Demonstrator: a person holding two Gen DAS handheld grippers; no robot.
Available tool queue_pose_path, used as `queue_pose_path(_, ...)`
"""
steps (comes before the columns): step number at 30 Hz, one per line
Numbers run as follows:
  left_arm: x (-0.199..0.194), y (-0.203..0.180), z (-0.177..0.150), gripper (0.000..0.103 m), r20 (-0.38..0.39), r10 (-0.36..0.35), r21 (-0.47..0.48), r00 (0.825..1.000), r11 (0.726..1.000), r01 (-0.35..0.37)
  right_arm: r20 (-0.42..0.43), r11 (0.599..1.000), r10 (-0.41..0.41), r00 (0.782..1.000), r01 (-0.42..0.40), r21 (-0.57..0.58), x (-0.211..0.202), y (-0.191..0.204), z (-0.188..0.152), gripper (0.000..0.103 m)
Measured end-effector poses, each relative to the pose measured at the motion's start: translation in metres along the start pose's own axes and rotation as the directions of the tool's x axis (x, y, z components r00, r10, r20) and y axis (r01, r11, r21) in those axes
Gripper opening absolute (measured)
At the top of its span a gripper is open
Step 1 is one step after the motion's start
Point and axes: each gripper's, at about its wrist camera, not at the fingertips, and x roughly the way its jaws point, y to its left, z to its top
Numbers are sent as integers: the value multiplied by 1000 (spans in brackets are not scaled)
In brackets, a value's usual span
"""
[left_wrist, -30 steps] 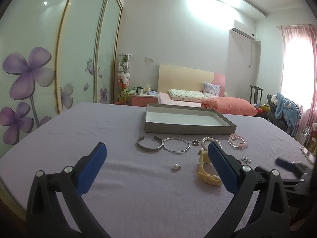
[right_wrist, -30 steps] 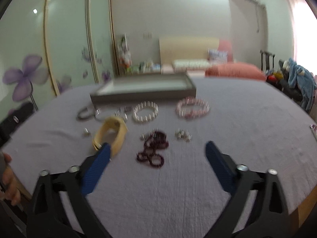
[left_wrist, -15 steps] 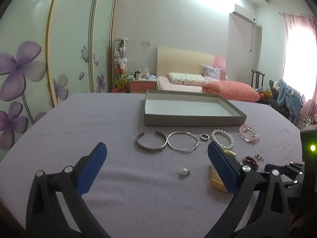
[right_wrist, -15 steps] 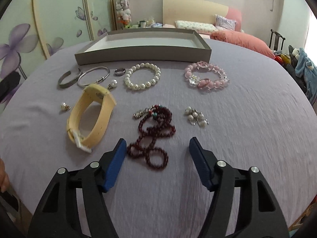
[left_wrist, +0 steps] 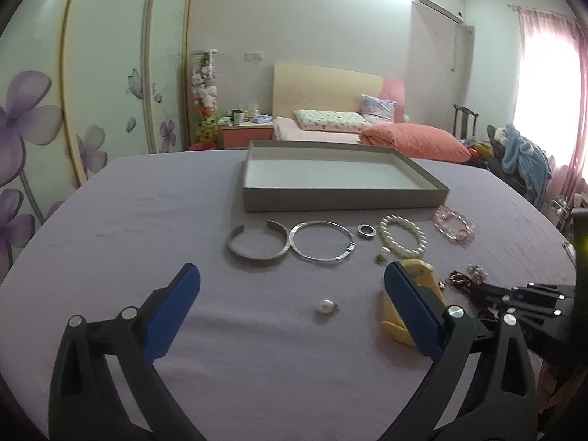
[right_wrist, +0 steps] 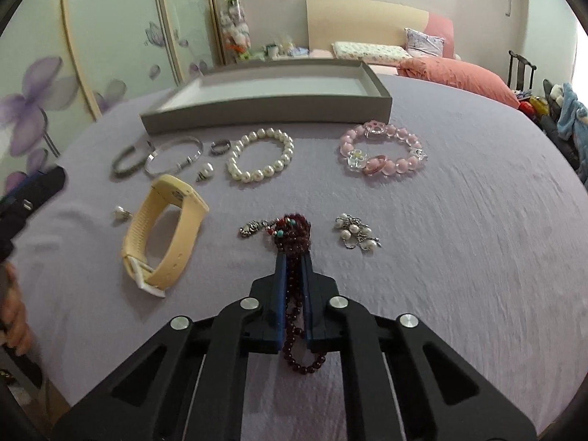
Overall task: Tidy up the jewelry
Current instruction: 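Lift the necklace with the right gripper while the left gripper grasps the pearl earring, then carry both items into the grey tray and open the right gripper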
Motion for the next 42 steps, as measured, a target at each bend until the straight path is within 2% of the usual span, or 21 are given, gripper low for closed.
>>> queue_pose_path(3,5,-9,-1,96,-19,-4,22,1000,1000,5,44,1000,0,999,-2,30,-11,-12,1,5)
queue_pose_path(10,30,-10,-7,61,-154,9,10,988,1000,-7,76,997,29,997,-35,70,-20,-26,2,5)
queue_pose_path(16,50,-14,-13,40,-256,-12,14,967,1000,17,98,993,79,992,-87,80,-24,-28,4,5)
queue_pose_path(20,58,-15,-13,35,-290,-39,-3,956,999,39,100,992,86,991,-94,80,-24,-28,5,5)
queue_pose_path(26,64,-22,-11,31,-307,-37,12,951,999,42,103,991,89,991,-98,86,-24,-28,4,5)
queue_pose_path(29,68,-23,-8,17,-319,-38,3,947,999,41,112,991,92,989,-102,88,-26,-29,5,5)
queue_pose_path(33,70,-23,-6,16,-324,-47,-4,945,999,49,138,991,94,986,-107,87,-31,-31,8,5)
queue_pose_path(36,69,-18,-5,16,-312,-55,-22,949,998,50,166,991,94,982,-108,80,-37,-33,13,5)
queue_pose_path(42,54,-6,7,16,-251,-31,-36,968,999,23,219,994,77,973,-91,58,-48,-37,26,5)
